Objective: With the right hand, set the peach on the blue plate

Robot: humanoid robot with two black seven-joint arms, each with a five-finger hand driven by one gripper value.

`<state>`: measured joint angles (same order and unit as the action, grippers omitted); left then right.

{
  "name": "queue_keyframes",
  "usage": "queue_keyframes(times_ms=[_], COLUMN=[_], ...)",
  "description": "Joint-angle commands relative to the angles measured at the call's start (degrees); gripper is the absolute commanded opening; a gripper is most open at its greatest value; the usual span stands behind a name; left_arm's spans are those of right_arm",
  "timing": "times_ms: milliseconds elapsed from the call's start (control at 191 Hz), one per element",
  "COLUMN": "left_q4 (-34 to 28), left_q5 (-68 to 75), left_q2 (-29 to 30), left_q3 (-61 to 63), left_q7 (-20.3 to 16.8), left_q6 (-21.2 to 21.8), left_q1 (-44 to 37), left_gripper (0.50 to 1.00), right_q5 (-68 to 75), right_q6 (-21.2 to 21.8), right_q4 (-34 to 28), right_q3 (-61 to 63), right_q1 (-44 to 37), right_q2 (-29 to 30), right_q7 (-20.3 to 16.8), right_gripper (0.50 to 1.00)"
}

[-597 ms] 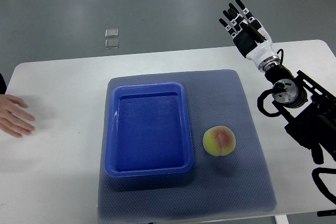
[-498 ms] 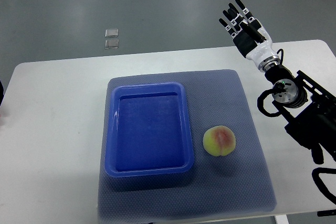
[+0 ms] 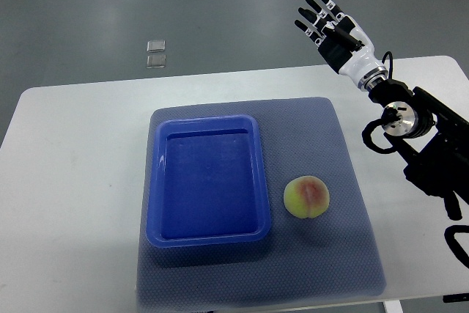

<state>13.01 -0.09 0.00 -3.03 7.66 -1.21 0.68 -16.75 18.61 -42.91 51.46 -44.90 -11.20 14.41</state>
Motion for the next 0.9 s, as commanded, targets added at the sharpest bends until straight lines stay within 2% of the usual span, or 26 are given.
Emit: queue_keyframes(times_ms=[0,58,63,152,204,210,231,283,288,320,372,377,388,451,503,508,529,608,613,666,896], left_q4=[0.09,0.09,0.26,0.44,0.44,0.44,0.53,0.53,0.53,0.53,0.53,0.53,0.53,0.62,0.62,0.7,0.7,0.88,1.31,1.32,1.32], left_q5=[0.01,0.01,0.01,0.09,0.09,0.09,0.09,0.09,0.18,0.18,0.18,0.36,0.44,0.53,0.53,0.62,0.71,0.71,0.71,0.71,0.71], left_q2=[0.0,0.0,0.0,0.0,0.0,0.0,0.0,0.0,0.0,0.0,0.0,0.0,0.0,0.0,0.0,0.0,0.0,0.0,0.0,0.0,0.0], left_q3=[0.13,0.13,0.22,0.3,0.3,0.3,0.3,0.3,0.3,0.3,0.3,0.3,0.3,0.22,0.22,0.22,0.22,0.22,0.22,0.22,0.13], left_q7=[0.08,0.08,0.08,0.08,0.08,0.08,0.08,0.08,0.08,0.08,0.08,0.08,0.08,0.16,0.16,0.08,0.08,0.16,0.08,0.08,0.16], left_q6=[-0.46,-0.46,-0.54,-0.54,-0.54,-0.63,-0.63,-0.63,-0.63,-0.63,-0.63,-0.72,-0.72,-0.72,-0.72,-0.81,-0.81,-0.81,-0.81,-0.81,-0.81], left_q1=[0.02,0.02,0.11,0.37,0.37,0.46,0.55,0.55,0.55,0.55,0.55,0.64,0.64,0.64,0.64,0.64,0.64,0.64,0.64,0.64,0.64], left_gripper=[1.0,1.0,1.0,1.0,1.0,1.0,1.0,1.0,1.0,1.0,1.0,1.0,1.0,1.0,1.0,1.0,1.0,1.0,1.0,1.0,1.0], right_q5=[-7.94,-8.56,-11.43,-15.24,-15.24,-17.07,-17.44,-17.44,-18.31,-18.58,-18.58,-18.84,-18.84,-18.93,-18.93,-18.93,-18.93,-18.93,-18.93,-18.93,-19.54], right_q6=[0.38,0.38,0.64,2.13,2.14,2.92,3.1,3.1,3.45,3.72,3.72,4.76,5.12,7.05,7.06,7.75,7.67,7.59,7.5,7.23,3.81], right_q4=[-2.96,-3.23,-4.8,-7.27,-7.27,-8.75,-9.55,-9.56,-11.65,-13.24,-13.25,-15.86,-16.5,-20.01,-20.02,-22.8,-23.97,-25.73,-28.08,-29.77,-31.7], right_q3=[-7.24,-8.04,-12.39,-23.93,-23.95,-32.91,-36.85,-36.87,-45.92,-51.18,-51.2,-58.33,-59.88,-67.18,-67.19,-72.15,-73.78,-75.37,-77.11,-77.56,-77.56], right_q1=[-3.09,-3.44,-6.05,-11.69,-11.7,-16.84,-19.16,-19.17,-24.74,-28.39,-28.4,-34.32,-35.68,-42.01,-42.02,-46.29,-47.64,-48.79,-49.75,-49.76,-46.08], right_q2=[-5.32,-6.03,-9.07,-14.55,-14.55,-17.86,-19.2,-19.21,-22.08,-23.78,-23.78,-25.7,-26.06,-27.12,-27.12,-27.47,-27.47,-27.38,-27.3,-27.12,-27.03], right_q7=[-1.05,-1.14,-1.49,-1.58,-1.58,-1.49,-1.49,-1.49,-1.49,-1.49,-1.49,-1.49,-1.49,-1.58,-1.58,-1.67,-1.67,-1.85,-1.93,-1.93,-1.85], right_gripper=[0.93,0.93,0.93,0.93,0.93,0.93,0.93,0.93,0.93,0.93,0.93,0.93,0.93,0.93,0.93,0.93,0.93,0.93,0.93,0.93,0.93])
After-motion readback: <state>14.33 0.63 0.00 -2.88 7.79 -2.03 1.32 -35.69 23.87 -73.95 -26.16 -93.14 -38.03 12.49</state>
